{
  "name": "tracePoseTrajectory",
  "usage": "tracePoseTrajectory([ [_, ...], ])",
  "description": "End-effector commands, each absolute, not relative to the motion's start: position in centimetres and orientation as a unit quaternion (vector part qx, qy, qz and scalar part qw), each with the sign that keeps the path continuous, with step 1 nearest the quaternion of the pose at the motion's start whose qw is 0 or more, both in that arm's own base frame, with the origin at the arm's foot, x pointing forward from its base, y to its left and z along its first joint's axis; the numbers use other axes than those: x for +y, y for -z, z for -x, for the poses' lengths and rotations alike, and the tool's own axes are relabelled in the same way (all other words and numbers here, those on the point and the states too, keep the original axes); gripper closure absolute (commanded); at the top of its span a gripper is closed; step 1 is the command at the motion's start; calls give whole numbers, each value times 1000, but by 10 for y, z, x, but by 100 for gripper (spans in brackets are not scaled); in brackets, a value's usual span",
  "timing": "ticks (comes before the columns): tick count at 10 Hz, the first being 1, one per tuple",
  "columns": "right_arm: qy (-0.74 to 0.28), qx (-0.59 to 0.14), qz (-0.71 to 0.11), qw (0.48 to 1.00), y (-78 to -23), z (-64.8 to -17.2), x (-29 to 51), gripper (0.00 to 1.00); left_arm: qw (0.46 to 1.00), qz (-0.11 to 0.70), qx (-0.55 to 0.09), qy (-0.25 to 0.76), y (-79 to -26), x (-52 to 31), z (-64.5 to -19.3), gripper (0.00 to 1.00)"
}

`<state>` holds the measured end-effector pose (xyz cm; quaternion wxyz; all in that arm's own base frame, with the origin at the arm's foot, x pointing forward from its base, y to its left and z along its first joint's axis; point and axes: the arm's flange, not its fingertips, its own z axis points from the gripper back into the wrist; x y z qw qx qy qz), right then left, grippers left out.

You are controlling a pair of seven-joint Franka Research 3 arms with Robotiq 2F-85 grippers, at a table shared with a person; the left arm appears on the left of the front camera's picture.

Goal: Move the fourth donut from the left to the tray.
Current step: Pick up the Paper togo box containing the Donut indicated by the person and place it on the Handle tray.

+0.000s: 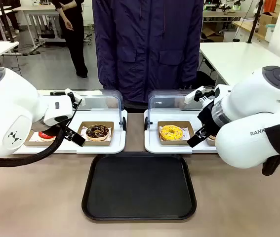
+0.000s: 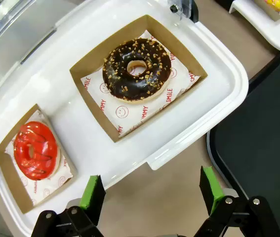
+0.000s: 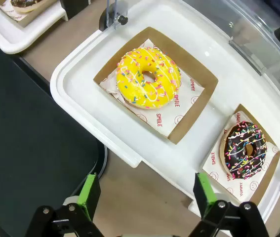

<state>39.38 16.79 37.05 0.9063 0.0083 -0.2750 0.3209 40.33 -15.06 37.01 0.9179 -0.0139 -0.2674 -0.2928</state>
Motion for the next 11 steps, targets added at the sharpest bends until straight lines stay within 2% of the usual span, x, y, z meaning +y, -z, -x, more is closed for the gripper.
tracePoseTrajectory([
  [1, -321, -275, -8, 906, -371, -394, 168, 0, 918, 14, -268, 293, -370, -151, -403, 0],
  [11, -322, -275, -8, 906, -370, -394, 168, 0, 918, 14, -267, 293, -370, -151, -403, 0],
])
